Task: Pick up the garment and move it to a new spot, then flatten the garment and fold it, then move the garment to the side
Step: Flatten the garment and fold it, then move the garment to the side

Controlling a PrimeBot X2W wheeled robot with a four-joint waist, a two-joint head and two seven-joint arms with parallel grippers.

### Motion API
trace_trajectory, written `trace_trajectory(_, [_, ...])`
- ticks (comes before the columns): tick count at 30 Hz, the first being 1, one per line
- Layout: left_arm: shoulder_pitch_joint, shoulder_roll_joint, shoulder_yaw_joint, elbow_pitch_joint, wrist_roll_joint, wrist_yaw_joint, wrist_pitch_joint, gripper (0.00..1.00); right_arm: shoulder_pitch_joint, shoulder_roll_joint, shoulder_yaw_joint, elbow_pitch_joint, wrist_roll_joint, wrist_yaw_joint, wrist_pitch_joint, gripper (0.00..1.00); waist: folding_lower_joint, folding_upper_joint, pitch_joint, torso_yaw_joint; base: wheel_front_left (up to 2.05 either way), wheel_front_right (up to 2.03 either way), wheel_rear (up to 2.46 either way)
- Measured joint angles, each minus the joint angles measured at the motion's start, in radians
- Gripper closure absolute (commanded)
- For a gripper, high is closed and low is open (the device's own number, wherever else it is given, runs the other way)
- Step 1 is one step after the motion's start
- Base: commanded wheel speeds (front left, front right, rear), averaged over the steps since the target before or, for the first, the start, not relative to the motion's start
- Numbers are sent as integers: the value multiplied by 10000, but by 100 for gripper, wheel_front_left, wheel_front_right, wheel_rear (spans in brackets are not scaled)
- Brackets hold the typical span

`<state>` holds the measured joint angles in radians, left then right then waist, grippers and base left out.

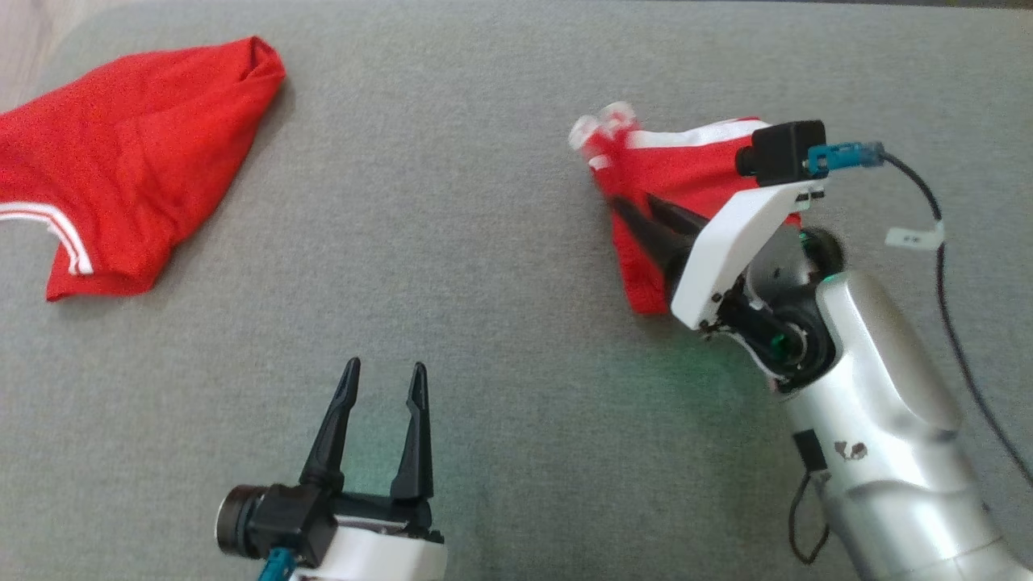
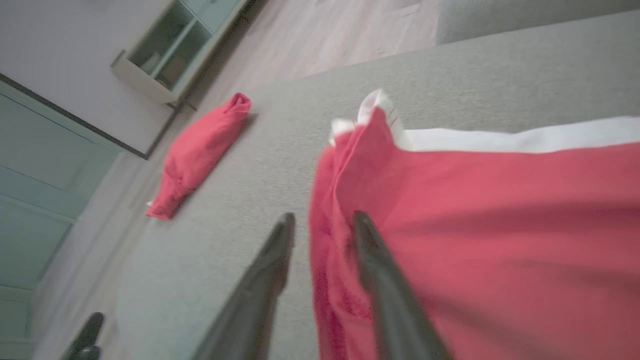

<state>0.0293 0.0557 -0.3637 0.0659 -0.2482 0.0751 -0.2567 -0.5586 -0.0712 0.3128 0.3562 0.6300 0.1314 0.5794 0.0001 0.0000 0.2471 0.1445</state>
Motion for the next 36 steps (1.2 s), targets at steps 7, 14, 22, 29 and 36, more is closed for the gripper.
trace_trajectory(7, [195, -4, 180, 134, 17, -46, 0, 0, 575, 10, 449, -320, 1820, 0, -1308, 0, 0, 0, -403, -409, 0, 0, 0])
trace_trajectory(14, [669, -4, 512, 117, 61, -48, 2, 0, 1650, -278, -184, -1348, -662, 0, -2884, 0, -1, 0, -979, -840, 0, 0, 0])
trace_trajectory(22, [1062, -4, 1078, 6, 318, -151, 2, 0, 3549, -1569, -1603, -1521, -3225, 0, -5005, 0, -2, 0, -1631, -1133, 0, 0, 0])
trace_trajectory(29, [1298, -4, 1649, 92, 548, -345, 2, 0, 4694, -1664, -2667, -805, -4205, 0, -6907, 0, -1, 0, -2097, -1077, 0, 0, 0])
trace_trajectory(36, [1834, -4, 2036, 77, 648, -414, 0, 0, 5589, -1281, -3471, -290, -4583, 0, -7868, 0, -2, 0, -2464, -1037, 0, 0, 0])
